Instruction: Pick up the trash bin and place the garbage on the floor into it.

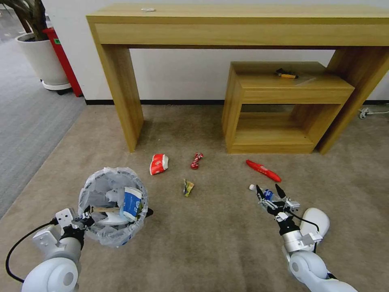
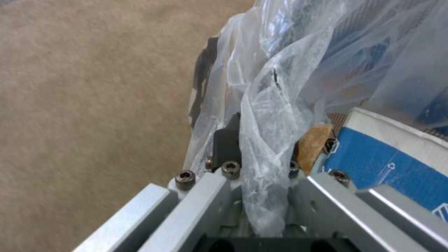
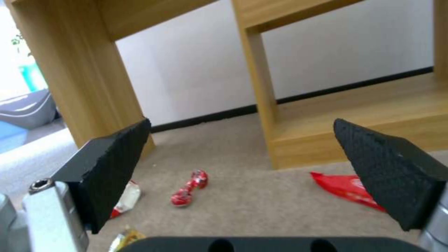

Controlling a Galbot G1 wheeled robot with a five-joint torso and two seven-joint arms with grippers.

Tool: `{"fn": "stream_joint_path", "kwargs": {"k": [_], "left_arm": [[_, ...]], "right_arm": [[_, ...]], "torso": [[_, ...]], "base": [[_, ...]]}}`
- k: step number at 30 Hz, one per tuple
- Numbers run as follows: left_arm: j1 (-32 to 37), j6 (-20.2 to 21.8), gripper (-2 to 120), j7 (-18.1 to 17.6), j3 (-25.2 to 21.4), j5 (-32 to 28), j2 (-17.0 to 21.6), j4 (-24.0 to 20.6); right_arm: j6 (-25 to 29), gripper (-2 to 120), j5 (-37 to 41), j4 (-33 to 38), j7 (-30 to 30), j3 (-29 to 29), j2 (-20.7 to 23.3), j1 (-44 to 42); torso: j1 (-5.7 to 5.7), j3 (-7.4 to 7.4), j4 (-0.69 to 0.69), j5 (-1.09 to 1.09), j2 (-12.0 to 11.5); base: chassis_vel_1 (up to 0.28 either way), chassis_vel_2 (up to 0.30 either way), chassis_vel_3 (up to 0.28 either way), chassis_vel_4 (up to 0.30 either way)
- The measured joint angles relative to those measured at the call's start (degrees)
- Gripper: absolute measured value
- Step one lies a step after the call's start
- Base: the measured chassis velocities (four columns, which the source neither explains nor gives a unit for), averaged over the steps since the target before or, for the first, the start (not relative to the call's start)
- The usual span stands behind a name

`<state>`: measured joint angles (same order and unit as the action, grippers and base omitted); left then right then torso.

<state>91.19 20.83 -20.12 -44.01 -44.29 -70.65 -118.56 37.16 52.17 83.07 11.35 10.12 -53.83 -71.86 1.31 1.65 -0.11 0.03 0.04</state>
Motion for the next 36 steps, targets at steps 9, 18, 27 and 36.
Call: {"fn": "stream_joint_path", "kwargs": {"k": [9, 18, 27, 36], "left_arm": [[-0.21, -0.09, 0, 0.07, 0.32, 0.34, -0.58, 0.39], [-0.57, -0.1, 0, 0.1, 0.72, 0.44, -0.83, 0.55], [-0.39, -0.17, 0, 0.11, 0.57, 0.46, -0.72, 0.64], [-0.12, -0.41, 0, 0.49, 0.56, 0.53, -1.18, 0.55]], "right_arm": [[1.04, 100, -1.13, -1.51, 0.34, -0.71, -0.36, 0.3], [2.0, 100, -4.49, -4.02, -0.71, -1.97, -0.4, 1.87], [0.77, 100, -10.79, -7.31, -3.97, -3.76, 0.68, 4.32], [-1.22, 100, -14.62, -17.34, -5.44, -9.75, 2.67, 8.98]], "torso": [[0.01, 0.0, 0.0, -0.03, 0.0], [0.0, 0.0, -0.01, -0.01, 0.0], [0.0, 0.0, 0.01, -0.02, 0.0], [0.0, 0.0, -0.01, -0.01, 0.0]], "base": [[-0.179, -0.173, 0.152, 0.169], [-0.084, -0.091, 0.078, 0.077], [0.0, 0.0, 0.0, 0.0], [0.0, 0.0, 0.0, 0.0]]}}
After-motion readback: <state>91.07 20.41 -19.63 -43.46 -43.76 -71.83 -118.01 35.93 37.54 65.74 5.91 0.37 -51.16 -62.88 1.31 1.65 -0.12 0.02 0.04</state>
